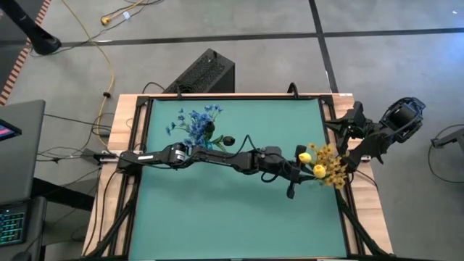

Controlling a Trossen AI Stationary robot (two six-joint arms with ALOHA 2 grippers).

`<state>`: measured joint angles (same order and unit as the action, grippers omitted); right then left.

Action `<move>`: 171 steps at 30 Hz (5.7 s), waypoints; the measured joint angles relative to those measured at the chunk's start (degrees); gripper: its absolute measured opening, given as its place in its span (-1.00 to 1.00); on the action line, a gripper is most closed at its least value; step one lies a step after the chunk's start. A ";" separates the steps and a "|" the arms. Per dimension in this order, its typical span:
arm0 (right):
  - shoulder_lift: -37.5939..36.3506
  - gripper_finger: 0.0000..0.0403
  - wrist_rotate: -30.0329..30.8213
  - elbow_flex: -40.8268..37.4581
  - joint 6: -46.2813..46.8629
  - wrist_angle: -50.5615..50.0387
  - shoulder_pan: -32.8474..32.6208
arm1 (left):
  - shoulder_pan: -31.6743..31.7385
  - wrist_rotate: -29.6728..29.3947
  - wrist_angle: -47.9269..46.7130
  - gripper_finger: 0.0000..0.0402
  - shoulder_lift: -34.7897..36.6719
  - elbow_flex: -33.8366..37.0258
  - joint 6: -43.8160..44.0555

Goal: Sort flowers into vase by color
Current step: Put the yellow flower into the transparent vase, then return to Home Position

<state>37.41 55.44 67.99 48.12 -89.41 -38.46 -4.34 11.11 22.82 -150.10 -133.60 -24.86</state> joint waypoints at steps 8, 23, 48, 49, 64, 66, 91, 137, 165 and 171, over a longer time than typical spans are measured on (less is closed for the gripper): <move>0.00 -0.72 0.00 0.00 -0.04 -0.02 -0.01 | -0.04 0.02 -1.54 -1.00 0.00 0.00 0.53; 0.00 -0.72 -0.04 0.01 -0.09 -0.03 -0.01 | -0.13 0.04 -2.92 -0.93 0.00 0.00 -0.39; -0.01 -0.72 -1.51 0.02 -0.59 -0.07 -0.01 | -0.77 -6.33 -16.56 -0.27 1.95 0.00 -1.84; -0.02 -0.72 -1.50 0.02 -0.59 -0.07 0.00 | -1.00 -8.41 -18.49 -0.27 2.73 0.00 -2.62; -0.57 -0.77 4.80 0.02 -0.13 0.27 0.00 | -4.79 -12.97 -54.46 -0.29 15.11 -0.09 -1.01; -1.51 -0.84 4.94 0.02 0.29 0.48 -0.02 | -4.97 -12.87 -59.52 -0.29 17.33 -0.09 0.77; -30.28 -0.92 19.51 -16.48 -10.12 17.44 -19.46 | -1.77 -23.20 -77.88 -0.30 53.03 11.98 11.04; -31.17 -0.90 34.55 -28.83 9.60 18.08 -41.98 | 4.50 -13.27 -38.52 -0.30 126.27 89.26 25.29; -31.08 -0.90 34.53 -41.17 21.22 25.42 -33.76 | 4.50 -11.70 -38.72 -0.30 125.73 90.08 22.34; -29.81 -0.90 34.69 -45.53 14.16 34.53 -33.55 | 4.50 -11.58 -38.41 -0.30 125.72 90.66 22.10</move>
<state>7.60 90.13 22.45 62.28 -54.88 -72.01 0.16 -0.47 -15.59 -24.38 -42.94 -2.76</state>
